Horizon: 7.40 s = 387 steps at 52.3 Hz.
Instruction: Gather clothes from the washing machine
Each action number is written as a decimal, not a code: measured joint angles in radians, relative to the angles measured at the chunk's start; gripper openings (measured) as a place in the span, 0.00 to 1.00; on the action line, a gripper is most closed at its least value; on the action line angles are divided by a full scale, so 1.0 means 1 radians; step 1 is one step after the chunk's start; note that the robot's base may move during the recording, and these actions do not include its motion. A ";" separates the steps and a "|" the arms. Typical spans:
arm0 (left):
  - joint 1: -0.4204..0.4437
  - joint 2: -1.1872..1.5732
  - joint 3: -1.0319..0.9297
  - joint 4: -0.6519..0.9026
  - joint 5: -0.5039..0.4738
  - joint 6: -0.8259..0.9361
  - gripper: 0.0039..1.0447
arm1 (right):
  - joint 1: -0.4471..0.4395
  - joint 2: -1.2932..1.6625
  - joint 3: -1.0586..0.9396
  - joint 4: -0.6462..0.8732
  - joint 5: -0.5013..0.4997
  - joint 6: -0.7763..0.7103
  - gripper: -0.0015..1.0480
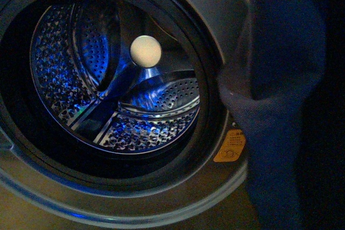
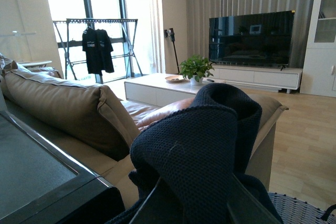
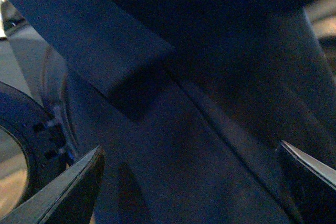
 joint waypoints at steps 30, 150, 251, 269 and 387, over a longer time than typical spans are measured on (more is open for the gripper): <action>0.000 0.001 0.000 0.000 -0.002 0.000 0.04 | 0.274 0.537 0.235 0.393 0.130 -0.149 0.93; 0.000 0.001 0.012 0.000 -0.008 -0.002 0.94 | -1.067 1.316 1.413 -0.054 -0.301 0.230 0.05; 0.000 0.000 0.012 0.000 -0.008 -0.002 0.94 | -0.008 0.406 0.425 -0.267 0.430 -0.269 0.69; -0.012 0.027 0.077 -0.085 -0.106 -0.001 0.94 | 0.135 0.246 0.174 -0.220 0.565 -0.345 0.09; 0.782 -1.395 -2.101 0.369 -0.124 -0.058 0.03 | 0.137 -0.162 -0.072 -0.381 0.571 -0.348 0.02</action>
